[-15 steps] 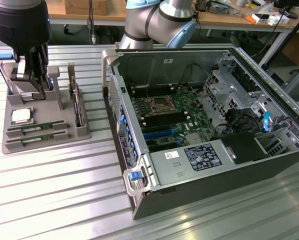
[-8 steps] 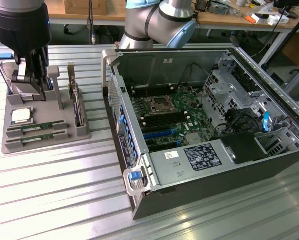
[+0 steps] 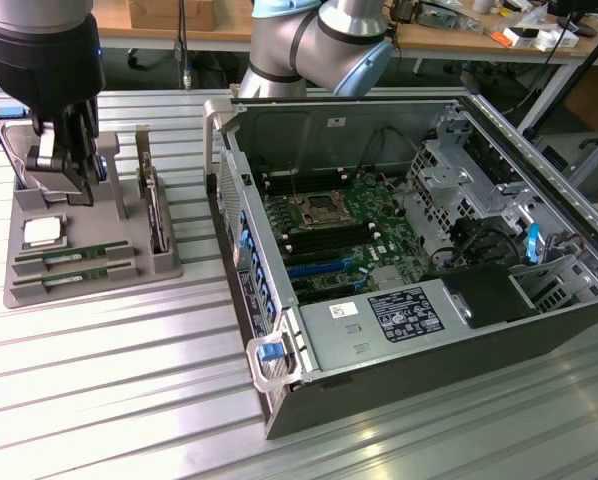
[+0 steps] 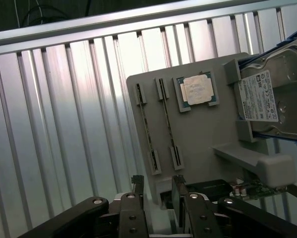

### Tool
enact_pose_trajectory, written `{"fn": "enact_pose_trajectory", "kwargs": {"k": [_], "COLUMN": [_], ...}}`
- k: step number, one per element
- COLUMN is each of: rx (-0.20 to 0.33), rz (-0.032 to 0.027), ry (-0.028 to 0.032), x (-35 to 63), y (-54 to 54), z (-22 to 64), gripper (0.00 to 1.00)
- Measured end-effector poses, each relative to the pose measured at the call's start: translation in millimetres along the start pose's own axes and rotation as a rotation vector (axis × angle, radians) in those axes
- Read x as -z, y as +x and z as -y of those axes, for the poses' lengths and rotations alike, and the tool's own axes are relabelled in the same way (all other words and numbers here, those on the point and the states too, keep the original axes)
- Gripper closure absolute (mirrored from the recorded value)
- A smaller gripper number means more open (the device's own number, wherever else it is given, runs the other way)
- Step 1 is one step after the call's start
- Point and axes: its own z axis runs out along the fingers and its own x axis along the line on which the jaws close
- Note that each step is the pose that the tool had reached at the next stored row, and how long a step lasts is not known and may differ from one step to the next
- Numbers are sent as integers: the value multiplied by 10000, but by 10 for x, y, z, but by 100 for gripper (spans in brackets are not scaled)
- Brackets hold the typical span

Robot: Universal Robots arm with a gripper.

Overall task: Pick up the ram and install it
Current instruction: 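Pick up the ram and move it above insertion slot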

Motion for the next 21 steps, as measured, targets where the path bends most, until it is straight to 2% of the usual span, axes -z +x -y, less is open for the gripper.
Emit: {"fn": "enact_pose_trajectory", "kwargs": {"k": [21], "rx": [0], "rz": [0], "ry": [0], "x": [-109], "y": [3], "z": [5], "gripper": [64]}}
